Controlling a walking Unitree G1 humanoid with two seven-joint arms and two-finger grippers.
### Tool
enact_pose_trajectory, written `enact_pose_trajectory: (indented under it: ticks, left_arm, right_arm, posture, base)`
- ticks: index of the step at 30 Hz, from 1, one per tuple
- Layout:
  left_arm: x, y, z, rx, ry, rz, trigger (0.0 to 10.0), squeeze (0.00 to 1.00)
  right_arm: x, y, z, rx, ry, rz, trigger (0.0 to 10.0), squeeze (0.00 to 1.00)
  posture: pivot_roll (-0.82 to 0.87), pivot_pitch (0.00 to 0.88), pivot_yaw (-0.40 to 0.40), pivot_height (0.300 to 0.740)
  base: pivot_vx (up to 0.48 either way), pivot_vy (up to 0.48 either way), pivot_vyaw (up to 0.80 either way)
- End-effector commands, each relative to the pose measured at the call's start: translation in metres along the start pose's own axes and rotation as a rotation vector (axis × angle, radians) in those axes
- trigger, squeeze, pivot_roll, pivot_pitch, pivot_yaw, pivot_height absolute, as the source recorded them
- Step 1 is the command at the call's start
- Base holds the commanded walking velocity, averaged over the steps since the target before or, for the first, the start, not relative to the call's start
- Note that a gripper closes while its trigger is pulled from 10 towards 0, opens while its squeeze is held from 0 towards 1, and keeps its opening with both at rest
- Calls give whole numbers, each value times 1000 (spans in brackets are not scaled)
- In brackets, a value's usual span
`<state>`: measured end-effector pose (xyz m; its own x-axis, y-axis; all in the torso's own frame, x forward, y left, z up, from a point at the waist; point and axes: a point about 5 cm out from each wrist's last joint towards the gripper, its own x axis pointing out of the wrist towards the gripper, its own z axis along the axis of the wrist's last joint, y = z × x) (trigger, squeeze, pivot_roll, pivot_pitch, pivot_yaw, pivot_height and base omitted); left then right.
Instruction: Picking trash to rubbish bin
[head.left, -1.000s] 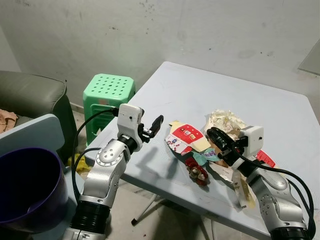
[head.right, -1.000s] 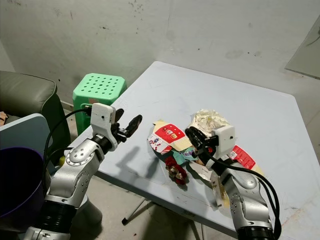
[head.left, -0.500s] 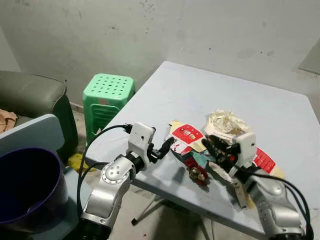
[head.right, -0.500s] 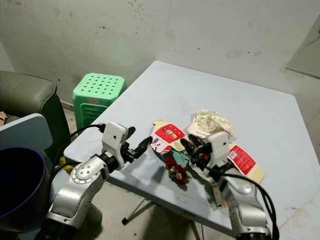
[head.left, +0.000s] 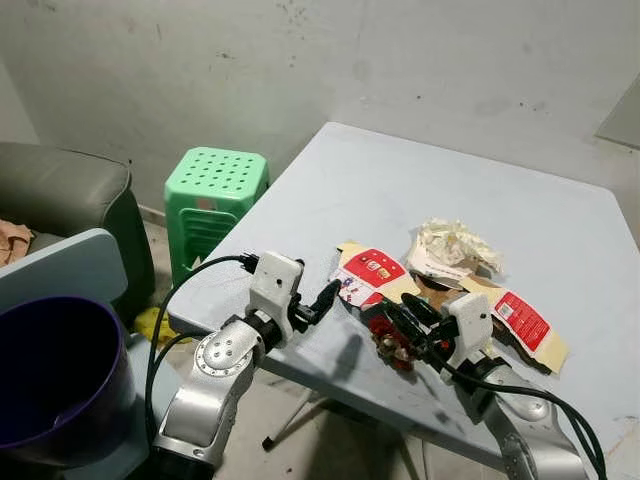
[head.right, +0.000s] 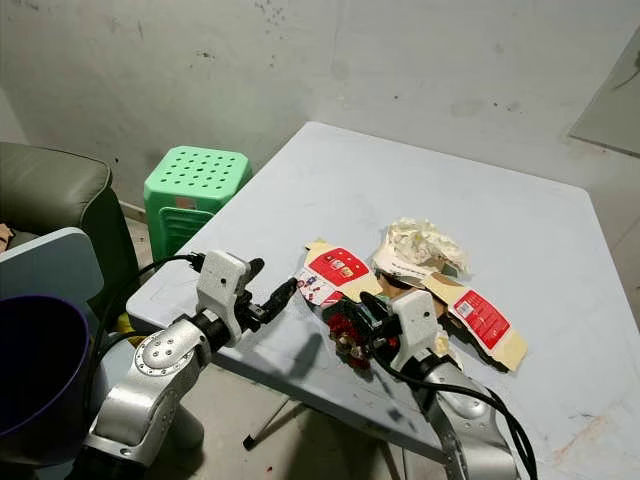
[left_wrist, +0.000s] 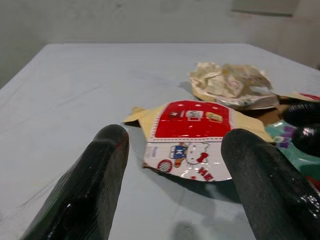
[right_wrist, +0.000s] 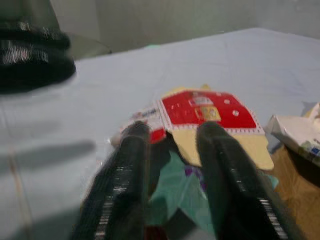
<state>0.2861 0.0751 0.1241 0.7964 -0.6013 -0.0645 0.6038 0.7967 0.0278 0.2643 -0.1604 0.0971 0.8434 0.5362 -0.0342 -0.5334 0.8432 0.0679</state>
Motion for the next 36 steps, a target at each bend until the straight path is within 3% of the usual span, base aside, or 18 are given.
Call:
enact_pose_trajectory:
  ticks: [1,7,15,16,17,24,29,36]
  left_arm:
    - [0,-3,2,24,-5,-21,10000,0]
    - [1,-2,1,29,-2,-22,10000,0]
    - [3,-3,1,21,1,-18,10000,0]
    - [4,-3,2,19,-2,-18,10000,0]
    - [4,-3,2,17,-3,-18,10000,0]
    - [8,-1,1,39,3,-30,10000,0]
    - [23,12,8,32,5,1,10000,0]
    - [35,18,18,45,-19,-6,10000,0]
  right_arm:
    - [-3,-1,4,16,-10,1,10000,1000]
    - [-10,7,-1,-1,9,84,10000,1000]
    - [-9,5,-2,2,11,55,10000,1000]
    - [-8,4,1,-4,-7,39,10000,894]
    - [-7,2,4,-11,-19,27,10000,0]
    - [-3,5,2,-34,18,51,10000,0]
    - [-2,10,-6,-69,89,73,10000,0]
    - [3,16,-4,-97,71,89,10000,0]
  posture:
    - [-54,0,-77,740]
    - [-54,0,-76,740]
    - [-53,0,-77,740]
    - [-53,0,-77,740]
    - [-53,0,-77,740]
    - [-48,0,-77,740]
    - [-62,0,-69,740]
    - [-80,0,-59,740]
  base:
    - [0,0,0]
    - [0,0,0]
    - [0,0,0]
    - [0,0,0]
    - [0,0,0]
    - [0,0,0]
    - [0,0,0]
    - [0,0,0]
